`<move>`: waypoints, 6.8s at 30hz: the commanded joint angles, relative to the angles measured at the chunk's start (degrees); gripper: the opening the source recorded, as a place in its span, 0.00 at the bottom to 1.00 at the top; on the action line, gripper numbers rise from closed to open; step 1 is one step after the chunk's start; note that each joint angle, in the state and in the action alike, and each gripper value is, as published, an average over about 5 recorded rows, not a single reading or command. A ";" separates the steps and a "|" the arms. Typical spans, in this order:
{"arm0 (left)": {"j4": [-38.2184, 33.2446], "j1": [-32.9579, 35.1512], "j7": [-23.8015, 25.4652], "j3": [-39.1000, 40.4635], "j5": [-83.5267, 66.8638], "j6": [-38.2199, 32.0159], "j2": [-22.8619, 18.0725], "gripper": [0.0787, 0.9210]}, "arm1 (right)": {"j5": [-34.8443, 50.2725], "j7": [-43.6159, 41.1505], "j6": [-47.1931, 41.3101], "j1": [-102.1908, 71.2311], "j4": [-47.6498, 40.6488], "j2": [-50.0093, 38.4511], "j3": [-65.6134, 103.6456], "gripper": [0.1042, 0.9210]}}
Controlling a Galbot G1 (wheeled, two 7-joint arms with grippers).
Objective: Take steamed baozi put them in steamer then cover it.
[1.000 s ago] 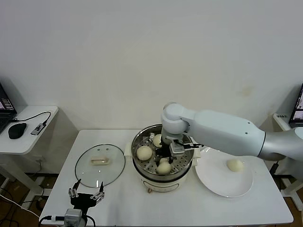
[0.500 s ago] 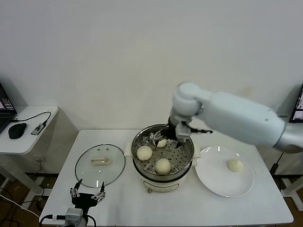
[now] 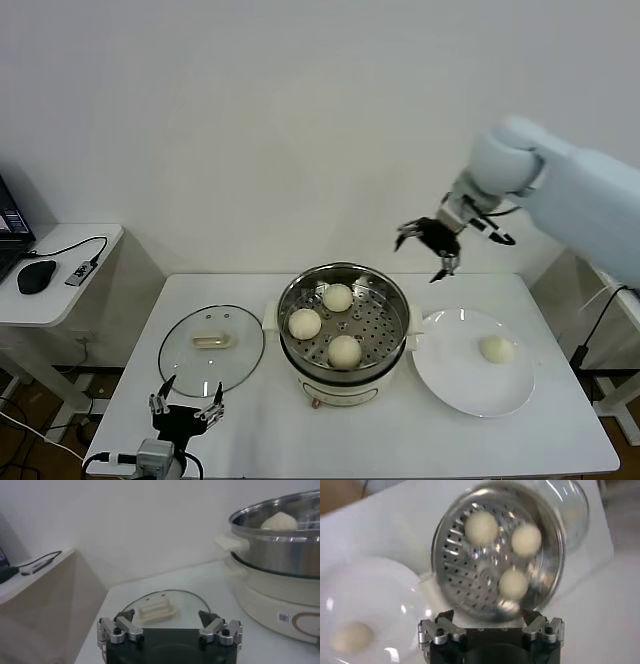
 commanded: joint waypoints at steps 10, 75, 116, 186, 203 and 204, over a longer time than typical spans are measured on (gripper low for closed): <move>1.44 0.31 0.22 0.51 -0.29 -0.23 0.53 0.88 | -10.82 -0.37 -14.27 -26.25 -7.00 -7.37 16.52 0.88; 6.64 -1.41 0.48 0.63 0.23 -0.03 0.16 0.88 | -27.21 8.97 -3.67 -35.16 -24.75 5.27 20.72 0.68; 3.22 -2.18 0.33 0.25 1.57 0.06 0.95 0.88 | 11.68 3.88 -19.31 11.81 -6.47 9.77 -14.90 0.39; 7.13 -5.74 -1.42 0.52 -3.56 -1.29 0.43 0.88 | 12.52 14.25 -37.53 1.95 3.31 8.99 -5.66 0.87; 11.34 -10.21 -5.86 0.73 -9.81 -7.57 3.15 0.88 | 28.57 64.97 -23.16 -63.74 22.46 -6.72 68.77 0.88; 12.00 -10.76 -5.68 0.70 -7.86 -8.36 3.33 0.88 | 29.03 66.45 -21.34 -68.23 22.94 -5.35 72.91 0.88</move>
